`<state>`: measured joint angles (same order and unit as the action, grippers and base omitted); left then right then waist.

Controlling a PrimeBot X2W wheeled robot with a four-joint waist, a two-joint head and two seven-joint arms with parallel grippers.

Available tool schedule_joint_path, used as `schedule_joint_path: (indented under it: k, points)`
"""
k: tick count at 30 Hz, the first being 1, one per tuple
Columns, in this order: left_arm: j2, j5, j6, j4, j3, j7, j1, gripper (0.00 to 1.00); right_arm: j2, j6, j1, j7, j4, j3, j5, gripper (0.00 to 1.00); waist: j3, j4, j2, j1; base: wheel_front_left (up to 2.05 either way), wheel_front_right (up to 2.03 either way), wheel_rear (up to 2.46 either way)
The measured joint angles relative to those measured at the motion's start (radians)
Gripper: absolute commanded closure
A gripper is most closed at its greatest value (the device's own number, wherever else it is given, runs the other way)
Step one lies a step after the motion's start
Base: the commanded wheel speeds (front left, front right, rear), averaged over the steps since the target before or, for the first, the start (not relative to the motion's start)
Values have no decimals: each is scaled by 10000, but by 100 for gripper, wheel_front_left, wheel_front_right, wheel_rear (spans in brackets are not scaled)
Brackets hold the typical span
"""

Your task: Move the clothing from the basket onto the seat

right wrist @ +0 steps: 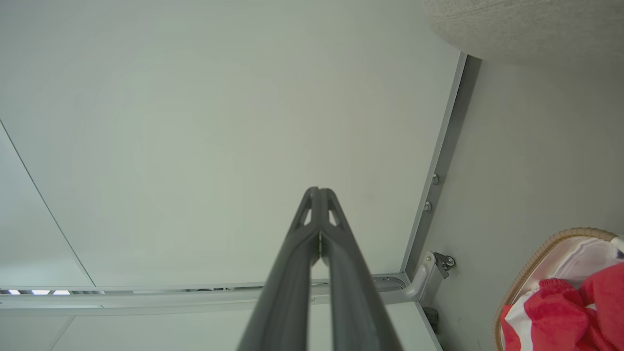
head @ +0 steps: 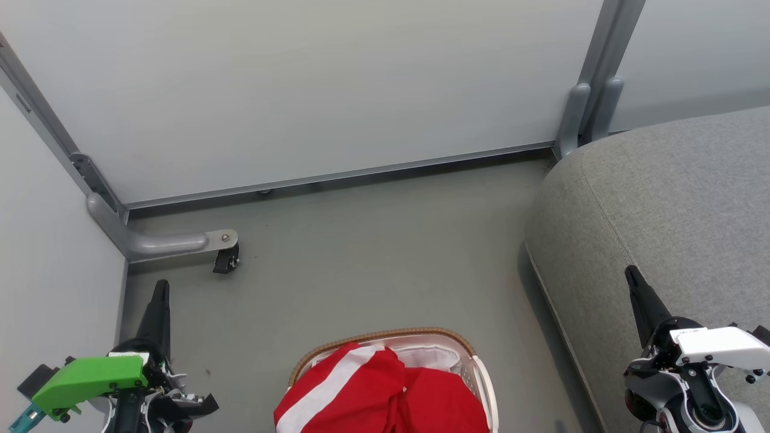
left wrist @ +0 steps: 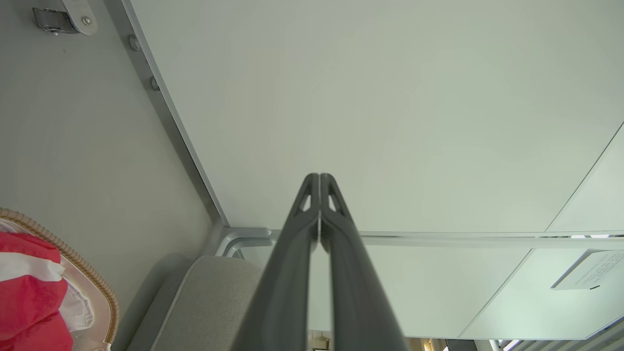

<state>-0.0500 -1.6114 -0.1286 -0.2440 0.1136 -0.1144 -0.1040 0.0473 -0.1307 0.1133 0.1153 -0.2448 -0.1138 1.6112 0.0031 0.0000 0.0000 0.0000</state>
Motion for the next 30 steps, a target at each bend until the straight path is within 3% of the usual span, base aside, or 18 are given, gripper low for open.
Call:
schedule_joint_path:
  k: [7,8,18,30]
  points:
    - [0,0,0,0,0,2,0,100,0,0,0,0,0,0,0,100,0,0,0,0,0,0,0]
    - [0,0,0,0,0,0,0,0,0,0,0,0,0,0,0,0,0,0,0,0,0,0,0]
    - [63,372,36,-550,-136,259,320,0,-15,4,-224,-230,-408,242,-359,0,18,11,0,0,0,0,0]
    - [-88,3279,42,-594,-403,826,208,0,213,4,-12,-811,-378,435,-3106,0,121,41,0,0,0,0,0]
